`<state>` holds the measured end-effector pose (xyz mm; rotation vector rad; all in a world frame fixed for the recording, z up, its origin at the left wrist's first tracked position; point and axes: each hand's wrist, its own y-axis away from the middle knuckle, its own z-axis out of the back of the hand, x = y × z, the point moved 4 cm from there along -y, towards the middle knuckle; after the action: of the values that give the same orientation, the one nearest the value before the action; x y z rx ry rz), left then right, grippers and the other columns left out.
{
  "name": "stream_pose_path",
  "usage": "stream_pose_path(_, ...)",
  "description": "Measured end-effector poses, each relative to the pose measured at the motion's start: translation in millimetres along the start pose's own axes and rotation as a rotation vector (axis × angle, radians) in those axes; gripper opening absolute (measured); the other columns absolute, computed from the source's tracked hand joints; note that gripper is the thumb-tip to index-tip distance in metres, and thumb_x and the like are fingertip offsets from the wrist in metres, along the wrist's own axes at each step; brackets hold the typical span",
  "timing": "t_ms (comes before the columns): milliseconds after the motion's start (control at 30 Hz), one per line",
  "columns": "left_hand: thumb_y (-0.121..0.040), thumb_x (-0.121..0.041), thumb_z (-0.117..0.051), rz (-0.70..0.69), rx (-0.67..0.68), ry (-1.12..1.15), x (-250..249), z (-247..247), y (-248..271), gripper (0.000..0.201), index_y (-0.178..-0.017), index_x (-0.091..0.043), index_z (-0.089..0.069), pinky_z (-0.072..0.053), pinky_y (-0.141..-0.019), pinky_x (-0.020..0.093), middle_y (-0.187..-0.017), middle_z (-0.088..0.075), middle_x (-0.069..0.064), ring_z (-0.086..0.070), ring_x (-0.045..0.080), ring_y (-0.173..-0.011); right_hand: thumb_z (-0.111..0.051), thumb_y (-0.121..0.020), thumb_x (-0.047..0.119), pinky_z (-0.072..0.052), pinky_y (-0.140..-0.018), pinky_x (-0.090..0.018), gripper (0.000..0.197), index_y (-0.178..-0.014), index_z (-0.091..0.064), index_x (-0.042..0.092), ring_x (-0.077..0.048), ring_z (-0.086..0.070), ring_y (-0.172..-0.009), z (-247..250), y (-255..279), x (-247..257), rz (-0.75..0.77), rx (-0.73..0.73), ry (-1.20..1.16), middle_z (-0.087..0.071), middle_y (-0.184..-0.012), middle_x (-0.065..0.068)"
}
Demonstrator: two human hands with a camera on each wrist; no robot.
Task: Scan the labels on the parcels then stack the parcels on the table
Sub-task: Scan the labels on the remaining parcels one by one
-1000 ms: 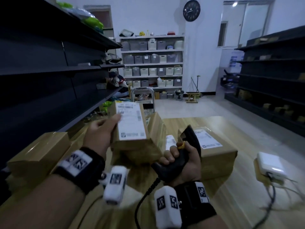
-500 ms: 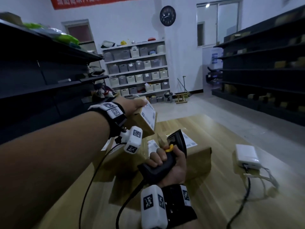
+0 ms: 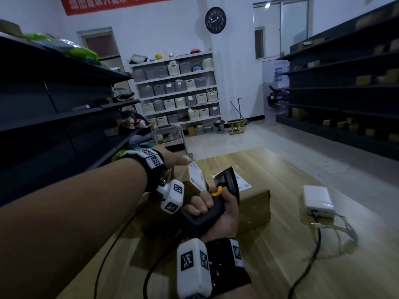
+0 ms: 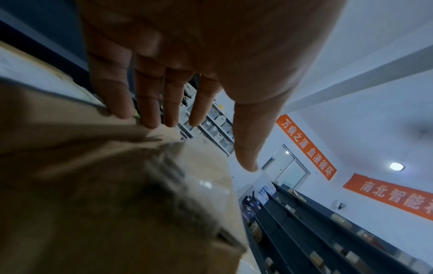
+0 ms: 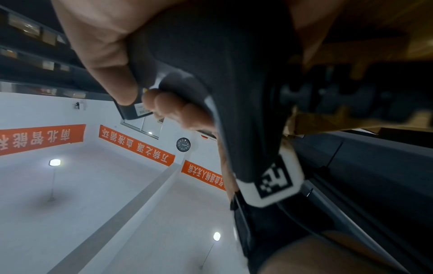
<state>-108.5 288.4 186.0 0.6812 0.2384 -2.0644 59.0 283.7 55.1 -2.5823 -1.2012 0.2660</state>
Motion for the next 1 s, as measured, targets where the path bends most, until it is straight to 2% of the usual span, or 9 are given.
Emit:
stream_pose_path(100, -0.068, -0.069, -0.094, 0.052, -0.025, 0.087, 19.1, 14.8, -1.2, 0.083, -0.121, -0.009, -0.075, -0.066, -0.089, 0.05, -0.111, -0.079, 0.014, -0.08, 0.035, -0.103, -0.098, -0.062, 0.023, -0.049, -0.047, -0.03, 0.045, -0.086, -0.061, 0.013, -0.019, -0.051, -0.046, -0.9, -0.3, -2.4, -0.019, 0.034, 0.004, -0.051, -0.058, -0.002)
stream_pose_path(267, -0.089, -0.059, -0.084, 0.031, -0.096, 0.286, 56.5, 44.6, 25.3, 0.053, -0.104, -0.009, -0.076, -0.053, -0.065, 0.036, -0.099, -0.074, 0.008, -0.07, 0.026, -0.087, -0.095, -0.068, 0.027, -0.047, -0.047, -0.031, 0.035, -0.082, -0.065, 0.014, -0.019, -0.051, -0.046, -4.3, 3.9, -24.2, -0.146, 0.048, 0.085, -0.051, -0.058, -0.002)
stream_pose_path(433, -0.089, -0.055, -0.086, 0.058, -0.138, 0.522, 118.0, 84.0, 47.6, 0.05, -0.112, -0.012, -0.077, -0.05, -0.072, 0.04, -0.102, -0.071, 0.006, -0.063, 0.023, -0.085, -0.064, -0.087, 0.035, -0.041, -0.041, -0.026, 0.024, -0.076, -0.062, 0.014, -0.018, -0.042, -0.041, -6.2, 13.7, -70.7, -0.333, -0.129, 0.326, -0.042, -0.056, -0.002)
stream_pose_path(633, -0.089, -0.046, -0.088, 0.167, -0.385, 0.687, 212.8, 146.0, 64.2, 0.045, -0.099, -0.005, -0.073, -0.051, -0.073, 0.039, -0.097, -0.068, 0.005, -0.063, 0.023, -0.083, -0.061, -0.097, 0.038, -0.042, -0.043, -0.031, 0.03, -0.079, -0.058, 0.014, -0.019, -0.043, -0.048, 5.7, 28.6, -106.5, -0.542, -0.096, 0.548, -0.041, -0.063, -0.004)
stream_pose_path(700, -0.092, -0.041, -0.086, 0.239, -0.468, 0.596, 241.8, 165.3, 68.4, 0.043, -0.112, -0.006, -0.073, -0.056, -0.075, 0.038, -0.104, -0.073, 0.009, -0.07, 0.027, -0.088, -0.066, -0.093, 0.037, -0.039, -0.046, -0.031, 0.027, -0.083, -0.057, 0.013, -0.02, -0.042, -0.051, 7.2, 33.2, -112.2, -0.59, -0.079, 0.646, -0.042, -0.065, -0.005)
stream_pose_path(767, -0.105, -0.033, -0.071, 0.333, -0.5, 0.38, 265.3, 183.2, 77.2, 0.046, -0.148, -0.018, -0.065, -0.06, -0.087, 0.039, -0.14, -0.07, 0.016, -0.073, 0.035, -0.116, -0.07, -0.09, 0.036, -0.036, -0.048, -0.033, 0.026, -0.088, -0.059, 0.012, -0.022, -0.042, -0.052, 11.9, 36.7, -117.4, -0.621, -0.073, 0.723, -0.044, -0.066, -0.006)
stream_pose_path(800, -0.105, -0.034, -0.07, 0.369, -0.525, 0.238, 276.6, 190.1, 78.7, 0.05, -0.151, -0.018, -0.063, -0.059, -0.089, 0.04, -0.147, -0.067, 0.018, -0.072, 0.037, -0.118, -0.072, -0.09, 0.035, -0.036, -0.049, -0.033, 0.026, -0.091, -0.06, 0.012, -0.022, -0.042, -0.053, 14.7, 37.5, -118.9, -0.632, -0.074, 0.747, -0.044, -0.067, -0.007)
stream_pose_path(900, -0.083, -0.062, -0.087, 0.395, -0.438, -0.028, 302.4, 187.5, 81.1, 0.084, -0.135, 0.002, -0.068, -0.052, -0.075, 0.038, -0.131, -0.072, 0.018, -0.069, 0.031, -0.096, -0.073, -0.091, 0.034, -0.036, -0.05, -0.034, 0.028, -0.094, -0.058, 0.012, -0.023, -0.044, -0.053, 19.8, 36.7, -118.4, -0.638, -0.099, 0.778, -0.046, -0.068, -0.008)
stream_pose_path(1000, -0.075, -0.067, -0.09, 0.471, -0.27, -0.035, 320.6, 163.9, 81.8, 0.109, -0.155, -0.004, -0.053, -0.053, -0.086, 0.042, -0.146, -0.063, 0.016, -0.065, 0.034, -0.113, -0.075, -0.09, 0.033, -0.036, -0.05, -0.034, 0.029, -0.097, -0.056, 0.013, -0.023, -0.044, -0.053, 20.9, 35.1, -116.8, -0.627, -0.113, 0.783, -0.046, -0.067, -0.007)
